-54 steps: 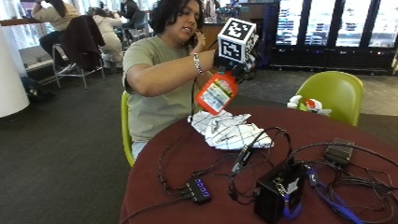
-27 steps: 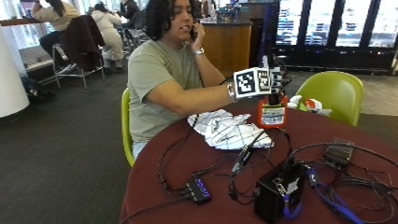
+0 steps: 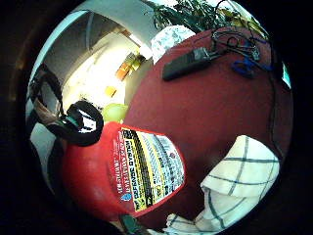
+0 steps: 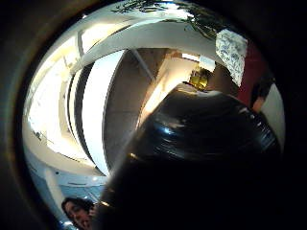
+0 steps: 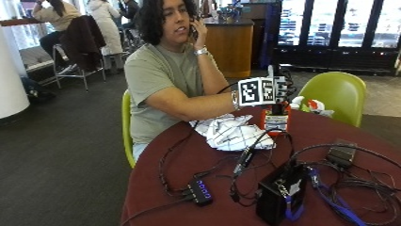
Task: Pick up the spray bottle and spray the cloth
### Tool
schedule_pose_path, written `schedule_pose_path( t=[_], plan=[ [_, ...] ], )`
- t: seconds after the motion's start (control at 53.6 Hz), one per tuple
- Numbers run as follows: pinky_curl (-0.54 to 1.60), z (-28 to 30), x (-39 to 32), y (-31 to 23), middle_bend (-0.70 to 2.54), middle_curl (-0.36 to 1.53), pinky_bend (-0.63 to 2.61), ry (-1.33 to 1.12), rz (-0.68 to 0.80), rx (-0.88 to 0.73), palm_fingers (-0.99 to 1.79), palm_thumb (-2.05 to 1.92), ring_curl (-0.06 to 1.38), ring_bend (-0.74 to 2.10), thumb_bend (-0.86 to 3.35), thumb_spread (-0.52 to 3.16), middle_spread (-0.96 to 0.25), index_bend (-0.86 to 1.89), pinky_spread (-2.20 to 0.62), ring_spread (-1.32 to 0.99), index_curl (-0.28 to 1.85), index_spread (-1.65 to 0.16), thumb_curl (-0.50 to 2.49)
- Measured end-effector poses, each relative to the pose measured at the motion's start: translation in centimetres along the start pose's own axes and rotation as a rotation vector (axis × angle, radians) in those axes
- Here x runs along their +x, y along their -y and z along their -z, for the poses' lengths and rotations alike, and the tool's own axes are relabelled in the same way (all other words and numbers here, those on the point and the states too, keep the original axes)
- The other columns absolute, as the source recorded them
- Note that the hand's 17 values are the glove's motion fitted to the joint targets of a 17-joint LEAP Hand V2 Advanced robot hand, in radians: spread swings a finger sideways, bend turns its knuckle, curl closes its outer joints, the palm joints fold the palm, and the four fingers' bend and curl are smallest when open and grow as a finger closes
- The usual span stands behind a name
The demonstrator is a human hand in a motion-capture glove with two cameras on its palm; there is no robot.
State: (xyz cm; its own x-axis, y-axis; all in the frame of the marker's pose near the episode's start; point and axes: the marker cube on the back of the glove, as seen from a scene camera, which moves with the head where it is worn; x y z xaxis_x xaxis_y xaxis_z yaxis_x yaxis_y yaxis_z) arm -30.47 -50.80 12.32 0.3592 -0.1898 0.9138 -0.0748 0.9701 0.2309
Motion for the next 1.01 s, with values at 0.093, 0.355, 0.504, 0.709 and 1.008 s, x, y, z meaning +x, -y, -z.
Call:
schedule_pose_path(
  t=[0.093, 0.355, 0.504, 0.709, 1.008],
  plan=[
    [0.4, 0.1, 0.2, 0.0, 0.62, 0.53, 0.38, 0.014, -0.018, -0.031, 1.36, 0.96, 0.47, 0.62, -0.03, 0.49, -0.12, 0.25, -0.22, -0.13, 0.61, -0.24, 0.84],
    [0.37, 2.4, 0.4, -2.6, 0.5, 0.49, 0.27, -0.214, -0.13, -0.303, 1.01, 0.77, 0.42, 0.47, -0.09, 0.76, -0.05, 0.26, -0.06, -0.08, 0.6, -0.25, 0.72],
    [0.38, 7.1, -1.2, -4.1, 0.29, 0.43, 0.28, -0.513, -0.127, -0.35, 0.72, 0.63, 0.4, 0.33, -0.06, 0.89, -0.01, 0.17, 0.07, -0.04, 0.57, -0.26, 0.61],
    [0.37, 10.9, -5.0, -6.5, 0.22, 0.4, 0.31, -0.769, -0.074, -0.457, 0.5, 0.55, 0.36, 0.3, -0.04, 0.95, 0.04, 0.09, 0.19, 0.01, 0.4, -0.32, 0.5],
    [0.36, 14.5, -7.5, -8.6, 0.17, 0.35, 0.29, -0.999, -0.011, -0.474, 0.33, 0.51, 0.33, 0.21, -0.03, 0.99, 0.03, 0.17, 0.23, 0.01, 0.35, -0.39, 0.42]
  ],
)
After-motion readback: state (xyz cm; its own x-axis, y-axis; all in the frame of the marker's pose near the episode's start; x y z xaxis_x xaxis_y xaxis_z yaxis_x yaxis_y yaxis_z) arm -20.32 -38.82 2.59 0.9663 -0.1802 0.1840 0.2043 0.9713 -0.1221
